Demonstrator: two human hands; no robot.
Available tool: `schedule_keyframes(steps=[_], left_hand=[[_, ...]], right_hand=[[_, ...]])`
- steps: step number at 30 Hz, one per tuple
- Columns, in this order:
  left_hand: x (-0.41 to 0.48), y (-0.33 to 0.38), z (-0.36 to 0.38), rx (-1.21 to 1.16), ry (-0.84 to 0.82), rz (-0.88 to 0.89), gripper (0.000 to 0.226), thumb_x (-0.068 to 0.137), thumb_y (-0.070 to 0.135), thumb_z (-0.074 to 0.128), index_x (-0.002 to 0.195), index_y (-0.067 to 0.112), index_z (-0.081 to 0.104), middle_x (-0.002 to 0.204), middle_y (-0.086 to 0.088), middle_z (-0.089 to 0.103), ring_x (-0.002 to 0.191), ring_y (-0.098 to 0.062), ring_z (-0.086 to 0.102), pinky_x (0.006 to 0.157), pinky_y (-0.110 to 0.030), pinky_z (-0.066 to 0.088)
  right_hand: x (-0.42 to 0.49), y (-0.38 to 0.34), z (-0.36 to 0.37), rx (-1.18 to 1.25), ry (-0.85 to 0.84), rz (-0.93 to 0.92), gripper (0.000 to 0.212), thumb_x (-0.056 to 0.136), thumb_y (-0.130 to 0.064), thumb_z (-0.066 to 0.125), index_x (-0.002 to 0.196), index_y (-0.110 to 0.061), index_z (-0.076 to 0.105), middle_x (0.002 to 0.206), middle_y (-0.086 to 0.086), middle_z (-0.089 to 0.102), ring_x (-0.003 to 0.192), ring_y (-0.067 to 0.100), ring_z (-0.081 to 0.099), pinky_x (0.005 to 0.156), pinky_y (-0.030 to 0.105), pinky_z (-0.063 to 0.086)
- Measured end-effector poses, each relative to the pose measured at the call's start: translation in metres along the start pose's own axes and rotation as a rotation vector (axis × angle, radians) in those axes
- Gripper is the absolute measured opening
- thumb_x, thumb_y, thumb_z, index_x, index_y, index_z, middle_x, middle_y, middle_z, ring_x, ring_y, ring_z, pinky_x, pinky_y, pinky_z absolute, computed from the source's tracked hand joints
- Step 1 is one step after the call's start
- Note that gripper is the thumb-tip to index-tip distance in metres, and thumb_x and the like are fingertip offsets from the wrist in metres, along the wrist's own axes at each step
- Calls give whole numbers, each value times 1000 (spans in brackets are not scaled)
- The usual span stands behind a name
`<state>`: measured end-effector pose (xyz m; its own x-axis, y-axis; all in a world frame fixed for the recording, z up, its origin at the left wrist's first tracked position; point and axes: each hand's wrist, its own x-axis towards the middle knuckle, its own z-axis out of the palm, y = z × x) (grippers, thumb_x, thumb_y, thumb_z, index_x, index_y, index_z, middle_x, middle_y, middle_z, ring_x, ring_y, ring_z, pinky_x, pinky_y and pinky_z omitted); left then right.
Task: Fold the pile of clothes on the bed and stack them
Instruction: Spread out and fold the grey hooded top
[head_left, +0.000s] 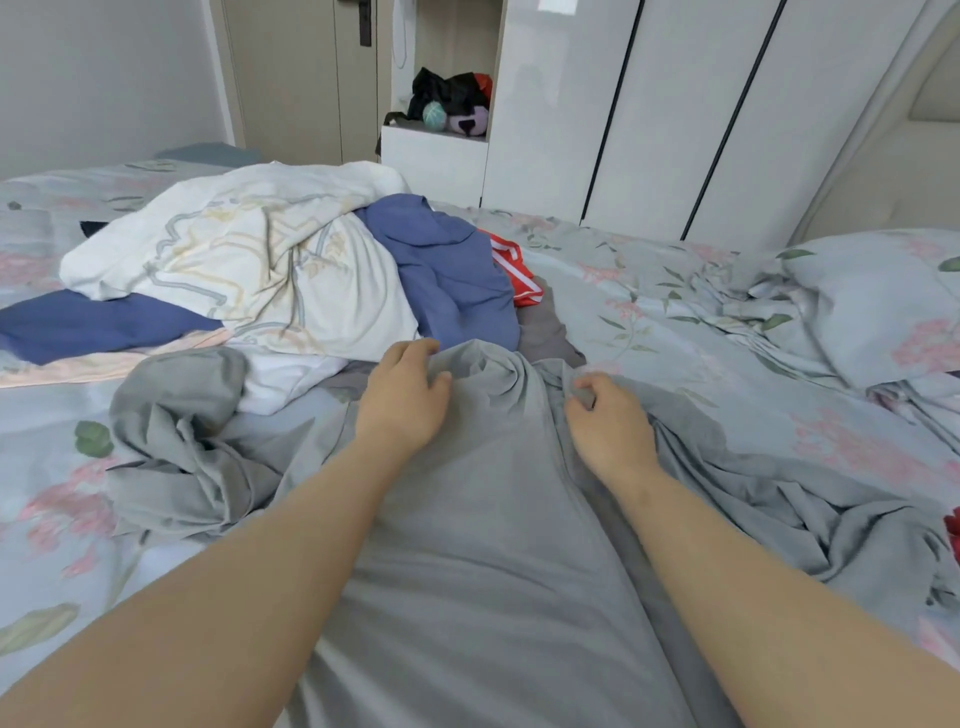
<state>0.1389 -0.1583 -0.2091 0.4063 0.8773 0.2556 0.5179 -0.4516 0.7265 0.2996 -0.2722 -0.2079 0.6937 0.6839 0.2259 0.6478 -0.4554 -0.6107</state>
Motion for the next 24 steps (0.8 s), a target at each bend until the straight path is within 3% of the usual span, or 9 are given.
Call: schedule_keyframes(steps=[3,8,10,12,16,18,20,22,24], left_hand=[[9,-6,19,-34,-36,-246,51,96,32,46,143,19,32,142,-13,36,123,-34,44,96,-38,36],[8,-19,37,165,40,-192,38,98,33,42,133,20,45,130,-12,46,111,-35,52,78,-35,35],[12,-23,37,120,79,-155,21,96,27,44,104,14,58,108,-10,59,97,-33,54,71,-31,33],[13,-19,32,-105,117,-145,19,92,17,49,74,12,53,75,-3,57,76,-27,49,63,-30,31],[-2,11,9,-489,99,-64,29,84,15,55,58,6,48,56,3,40,57,-13,35,57,-29,27],[-13,24,-4,-460,-115,-25,44,88,34,56,53,8,48,50,4,43,46,-11,38,55,-28,29],[-22,29,-14,-204,-455,-63,52,91,51,49,67,8,64,56,4,61,43,-12,54,52,-23,36],[-29,31,-20,58,-693,-74,44,95,48,44,76,15,65,61,7,66,44,-13,59,48,-19,39],[-29,31,-17,143,-476,32,29,94,42,49,78,21,62,67,9,65,56,-13,62,59,-20,45]], right_hand=[[36,8,17,208,6,39,44,95,-23,49,138,-14,44,140,7,46,127,26,44,105,37,36],[64,36,49,178,3,124,55,92,-25,52,145,-25,34,141,6,48,127,30,46,105,42,38],[62,39,51,165,94,62,37,92,-18,51,129,-22,54,125,9,60,115,30,55,93,37,44],[55,37,46,298,216,6,23,88,-8,51,101,-18,67,102,7,67,100,29,60,82,33,44],[21,35,6,365,344,-201,22,78,-5,53,77,-24,63,81,-17,59,93,24,59,87,39,45],[-2,37,-19,304,235,-277,12,70,-11,52,66,-16,62,80,-14,61,92,9,58,86,31,44],[-24,38,-38,215,-142,-189,11,71,-11,55,63,-7,61,70,-1,62,72,-2,53,69,20,40],[-36,40,-49,90,-467,-68,20,66,-25,57,67,-6,63,66,5,61,61,6,48,61,24,37],[-37,40,-51,75,-485,-30,35,72,-40,59,70,-5,62,70,5,66,65,12,54,66,29,40]])
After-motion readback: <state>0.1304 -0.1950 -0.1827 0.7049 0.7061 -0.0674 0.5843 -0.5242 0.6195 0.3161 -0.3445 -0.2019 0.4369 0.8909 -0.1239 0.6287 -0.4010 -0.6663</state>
